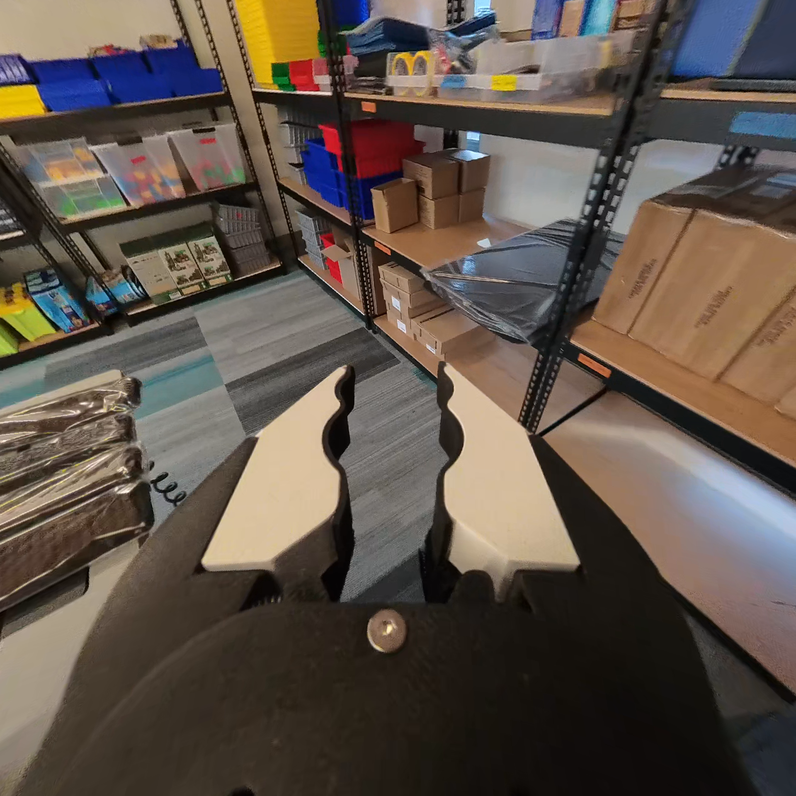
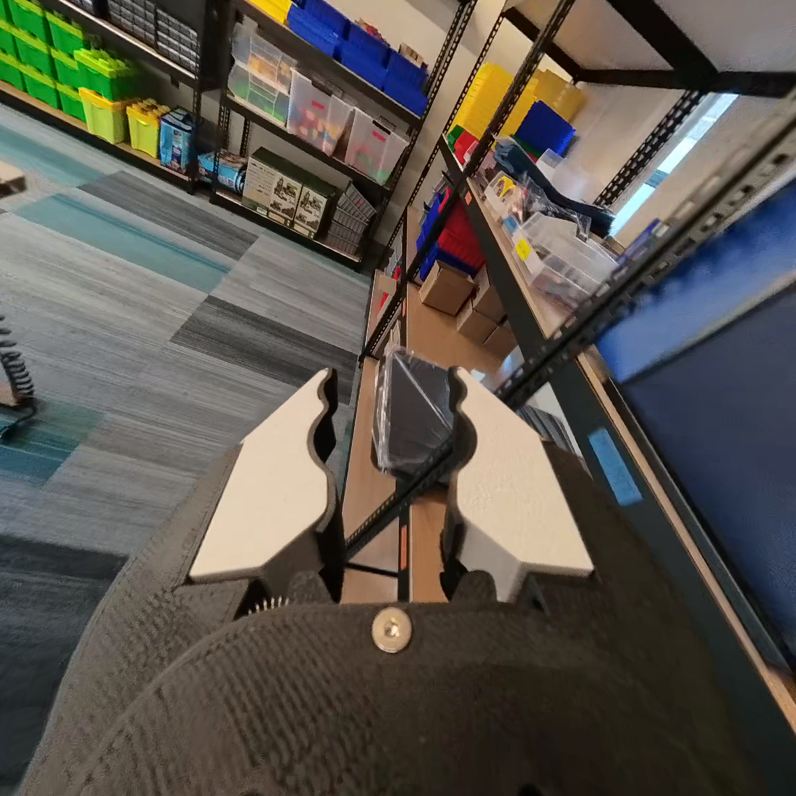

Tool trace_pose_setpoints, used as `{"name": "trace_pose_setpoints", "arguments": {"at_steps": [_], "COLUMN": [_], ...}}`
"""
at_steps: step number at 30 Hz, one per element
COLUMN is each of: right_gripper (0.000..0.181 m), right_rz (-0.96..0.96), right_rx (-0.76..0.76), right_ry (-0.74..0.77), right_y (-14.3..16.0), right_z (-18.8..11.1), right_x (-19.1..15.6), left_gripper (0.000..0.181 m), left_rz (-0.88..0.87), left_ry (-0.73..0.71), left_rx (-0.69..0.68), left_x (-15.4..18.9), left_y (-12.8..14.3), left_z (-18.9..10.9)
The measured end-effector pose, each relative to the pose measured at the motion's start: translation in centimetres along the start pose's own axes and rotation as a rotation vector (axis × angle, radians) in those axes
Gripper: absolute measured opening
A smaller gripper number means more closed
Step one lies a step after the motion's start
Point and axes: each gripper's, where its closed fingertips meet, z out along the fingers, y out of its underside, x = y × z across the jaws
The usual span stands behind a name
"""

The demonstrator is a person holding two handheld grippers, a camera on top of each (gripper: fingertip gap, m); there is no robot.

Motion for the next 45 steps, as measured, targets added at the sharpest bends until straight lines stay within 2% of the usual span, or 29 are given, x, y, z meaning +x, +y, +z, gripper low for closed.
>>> {"name": "trace_pose_setpoints", "arguments": {"at_steps": [5,7,9,12,17,21,23,26,29,31,34,36,39,41,43,45], "right_gripper": [0.046,0.041,0.041,0.037,0.033,0.030,0.025,0.028,0.025,0.023,0.024,0.026,0.026,0.027,0.020,0.009], "right_rz": [0.063,0.135,0.227,0.216,0.293,0.377,0.400,0.462,0.492,0.555,0.658,0.671,0.674,0.622,0.592,0.685], "right_rx": [0.010,-0.004,-0.047,-0.087,-0.183,-0.172,-0.154,-0.230,-0.364,-0.531,-0.810,-0.868,-0.949,-1.111,-1.198,-1.228], "right_ry": [0.093,0.151,0.126,0.212,0.297,0.336,0.412,0.465,0.507,0.539,0.561,0.623,0.731,0.797,0.811,0.817], "right_y": [-1.5,-1.3,-1.5,-2.2,-1.6,-3.1,-4.3,-4.7,-2.9,0.7,7.0,9.3,11.5,12.8,13.3,13.3], "right_z": [13.2,17.5,21.6,26.0,32.4,38.3,41.2,46.8,53.3,56.9,59.6,60.6,61.3,60.2,60.0,60.4], "right_x": [0.0,0.5,0.2,2.3,6.8,14.1,19.3,26.8,34.4,38.8,41.7,43.0,44.1,44.5,44.6,44.3], "left_gripper": [0.037,0.036,0.038,0.037,0.040,0.038,0.034,0.035,0.030,0.030,0.030,0.030,0.030,0.031,0.031,0.030], "left_rz": [0.056,0.065,0.064,0.118,0.177,0.190,0.152,0.130,0.144,0.126,0.093,0.110,0.165,0.197,0.223,0.256], "left_ry": [0.036,0.087,0.162,0.225,0.329,0.326,0.328,0.379,0.401,0.430,0.519,0.589,0.708,0.801,0.893,0.988], "left_rx": [-0.021,-0.031,-0.067,-0.037,-0.059,-0.028,-0.016,-0.032,-0.006,-0.034,-0.034,-0.029,-0.029,-0.044,-0.041,-0.027], "left_x": [-9.9,-13.5,-16.2,-19.9,-22.9,-25.5,-26.6,-27.4,-28.4,-28.6,-27.8,-27.0,-25.2,-23.6,-22.0,-20.3], "left_y": [0.2,-1.1,-3.2,-6.7,-10.0,-11.0,-11.6,-13.0,-14.6,-15.0,-15.9,-16.5,-17.9,-19.3,-21.2,-23.0], "left_z": [11.5,16.8,21.9,29.6,42.4,53.4,59.1,66.5,73.9,78.7,85.7,90.8,99.0,103.8,107.5,110.2]}}
